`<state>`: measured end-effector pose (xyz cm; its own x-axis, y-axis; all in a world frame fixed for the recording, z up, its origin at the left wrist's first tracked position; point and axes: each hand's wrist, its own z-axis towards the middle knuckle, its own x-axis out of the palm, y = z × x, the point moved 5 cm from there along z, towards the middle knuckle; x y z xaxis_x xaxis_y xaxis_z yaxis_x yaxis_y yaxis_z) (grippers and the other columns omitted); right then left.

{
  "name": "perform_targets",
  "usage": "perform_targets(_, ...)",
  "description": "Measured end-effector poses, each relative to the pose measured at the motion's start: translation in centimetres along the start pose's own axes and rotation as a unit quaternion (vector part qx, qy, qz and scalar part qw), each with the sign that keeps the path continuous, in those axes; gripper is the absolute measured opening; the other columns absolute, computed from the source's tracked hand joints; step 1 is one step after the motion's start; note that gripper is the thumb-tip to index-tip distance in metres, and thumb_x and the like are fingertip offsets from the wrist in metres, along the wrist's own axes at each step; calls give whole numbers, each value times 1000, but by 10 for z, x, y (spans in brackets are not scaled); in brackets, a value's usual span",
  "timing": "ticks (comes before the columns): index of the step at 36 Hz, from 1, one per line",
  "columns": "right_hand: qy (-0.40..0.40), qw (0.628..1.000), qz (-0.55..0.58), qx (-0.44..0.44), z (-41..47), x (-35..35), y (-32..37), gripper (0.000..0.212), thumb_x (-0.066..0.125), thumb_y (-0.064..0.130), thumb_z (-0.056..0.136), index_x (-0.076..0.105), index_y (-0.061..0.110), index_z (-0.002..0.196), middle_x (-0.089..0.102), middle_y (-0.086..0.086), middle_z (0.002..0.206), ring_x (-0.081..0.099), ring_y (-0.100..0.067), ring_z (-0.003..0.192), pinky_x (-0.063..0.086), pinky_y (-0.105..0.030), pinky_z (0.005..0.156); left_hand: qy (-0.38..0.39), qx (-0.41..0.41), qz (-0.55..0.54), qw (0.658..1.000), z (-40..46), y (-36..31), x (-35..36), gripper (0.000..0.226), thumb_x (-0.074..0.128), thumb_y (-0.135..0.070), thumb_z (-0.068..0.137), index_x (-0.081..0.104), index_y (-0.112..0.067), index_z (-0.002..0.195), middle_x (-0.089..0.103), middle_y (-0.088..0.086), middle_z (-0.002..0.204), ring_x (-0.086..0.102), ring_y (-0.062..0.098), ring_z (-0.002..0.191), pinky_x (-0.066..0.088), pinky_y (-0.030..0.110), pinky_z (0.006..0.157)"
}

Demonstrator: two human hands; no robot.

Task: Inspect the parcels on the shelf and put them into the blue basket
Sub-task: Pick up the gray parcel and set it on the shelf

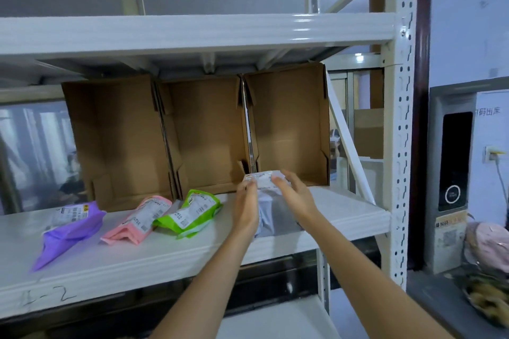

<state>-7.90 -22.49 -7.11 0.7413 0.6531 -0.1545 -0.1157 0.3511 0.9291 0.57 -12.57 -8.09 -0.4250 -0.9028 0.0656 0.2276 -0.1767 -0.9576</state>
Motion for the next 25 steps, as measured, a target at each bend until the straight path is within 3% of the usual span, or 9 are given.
perform_targets(2,-11,1000,-2,4,-2,-1,-3,61,62,53,87,48,27,140,47,3,146,44,-18,132,35,-34,109,4,12,-24,1000,-1,3,3,20,44,-36,97,56,-23,108,60,1,117,55,21,115,39,40,107)
perform_targets(8,-18,999,16,44,-10,-1,-18,66,69,48,83,46,29,142,45,2,145,44,-21,131,37,-35,110,-14,22,-14,1000,-6,11,0,36,43,-22,101,49,-15,135,52,1,135,47,17,126,33,29,108)
perform_targets(15,2,998,7,62,-2,-2,-20,65,67,52,83,44,34,141,40,-1,149,40,-23,131,36,-36,108,-3,-13,-7,1000,-6,7,3,38,45,-26,98,47,-21,136,52,-1,125,51,22,120,39,34,106)
perform_targets(21,-14,999,40,32,15,-25,-11,53,70,42,84,53,31,133,49,-2,140,48,-22,123,40,-35,105,14,-4,-48,999,3,-5,33,63,43,-42,71,50,-24,131,56,2,129,54,23,118,41,42,107)
perform_targets(25,-2,999,37,39,26,-50,-13,48,67,38,88,54,26,133,51,-2,133,49,-19,112,38,-28,91,27,-20,-24,999,6,-1,59,57,44,-38,87,41,-22,141,48,5,142,47,25,128,36,42,110)
